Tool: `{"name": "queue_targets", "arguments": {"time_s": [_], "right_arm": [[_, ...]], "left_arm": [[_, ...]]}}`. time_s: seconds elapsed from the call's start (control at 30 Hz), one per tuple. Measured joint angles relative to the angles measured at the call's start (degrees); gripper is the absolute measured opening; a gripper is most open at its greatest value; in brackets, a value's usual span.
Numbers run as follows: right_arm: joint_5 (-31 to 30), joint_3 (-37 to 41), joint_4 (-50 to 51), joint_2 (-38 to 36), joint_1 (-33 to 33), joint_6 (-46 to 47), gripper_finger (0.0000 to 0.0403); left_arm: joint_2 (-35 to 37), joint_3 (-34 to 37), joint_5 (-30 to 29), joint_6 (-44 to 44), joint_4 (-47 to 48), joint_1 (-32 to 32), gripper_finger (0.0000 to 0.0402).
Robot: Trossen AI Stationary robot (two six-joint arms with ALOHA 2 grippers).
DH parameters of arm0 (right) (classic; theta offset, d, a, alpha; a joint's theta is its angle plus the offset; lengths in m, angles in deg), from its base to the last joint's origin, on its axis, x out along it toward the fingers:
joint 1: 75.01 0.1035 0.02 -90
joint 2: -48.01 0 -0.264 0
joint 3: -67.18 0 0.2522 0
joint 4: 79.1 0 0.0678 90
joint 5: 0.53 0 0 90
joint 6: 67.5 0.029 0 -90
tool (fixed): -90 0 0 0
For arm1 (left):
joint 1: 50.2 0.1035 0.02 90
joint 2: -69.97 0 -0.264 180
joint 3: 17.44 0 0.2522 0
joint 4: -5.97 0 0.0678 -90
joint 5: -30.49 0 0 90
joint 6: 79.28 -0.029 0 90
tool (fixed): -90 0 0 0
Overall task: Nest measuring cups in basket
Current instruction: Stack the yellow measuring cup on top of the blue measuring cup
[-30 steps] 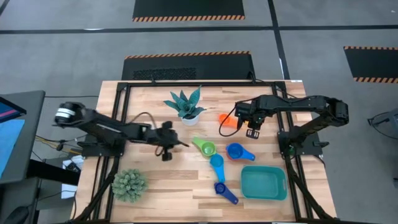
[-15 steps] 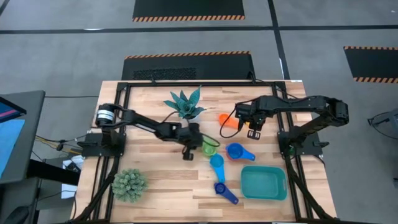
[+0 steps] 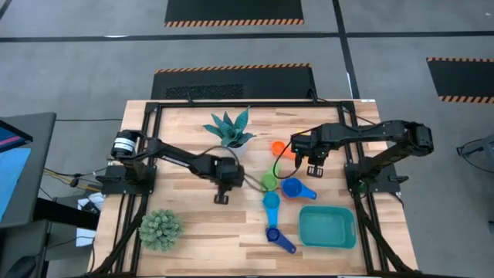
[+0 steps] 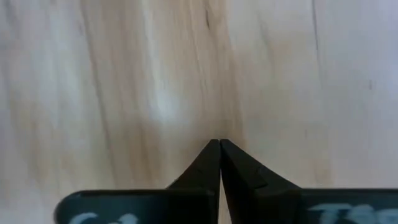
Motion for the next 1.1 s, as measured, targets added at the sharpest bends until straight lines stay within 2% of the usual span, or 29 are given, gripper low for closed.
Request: {"name": "queue_targets", "arguments": {"time_s": [0.23, 0.37, 0.47, 0.63, 0.73, 0.93, 1.1], "right_arm": [[0.1, 4.1, 0.0, 0.0, 2.8, 0.0, 0.0119], [-0.9, 4.7, -0.9, 0.0, 4.6, 0.1, 0.0119], [-6.1, 4.7, -1.2, 0.0, 5.5, 0.1, 0.0119], [-22.8, 4.7, -1.2, 0.0, 5.3, 0.8, 0.0119], [-29.3, 4.7, -1.1, 0.0, 4.6, 0.9, 0.0119], [-33.5, 4.8, -3.0, -1.9, 1.4, 1.0, 0.0119], [-35.4, 4.7, -8.6, -6.0, -4.8, -3.2, 0.0119]], "left_arm": [[3.1, 2.1, -0.7, 2.4, 9.4, -4.3, 0.0000], [7.5, 5.9, 0.5, 3.9, 10.1, -4.7, 0.0000], [11.4, 10.1, -1.1, 7.0, 10.2, -4.7, 0.0000], [18.8, 16.6, -8.9, 12.4, 9.7, -4.7, 0.0000], [24.1, 19.2, -11.7, 14.4, 9.8, -4.7, 0.0000], [36.4, 24.4, -19.8, 14.7, 8.8, -3.4, 0.0000], [44.9, 29.8, -19.4, 14.9, 1.1, -0.6, 0.0000]]}}
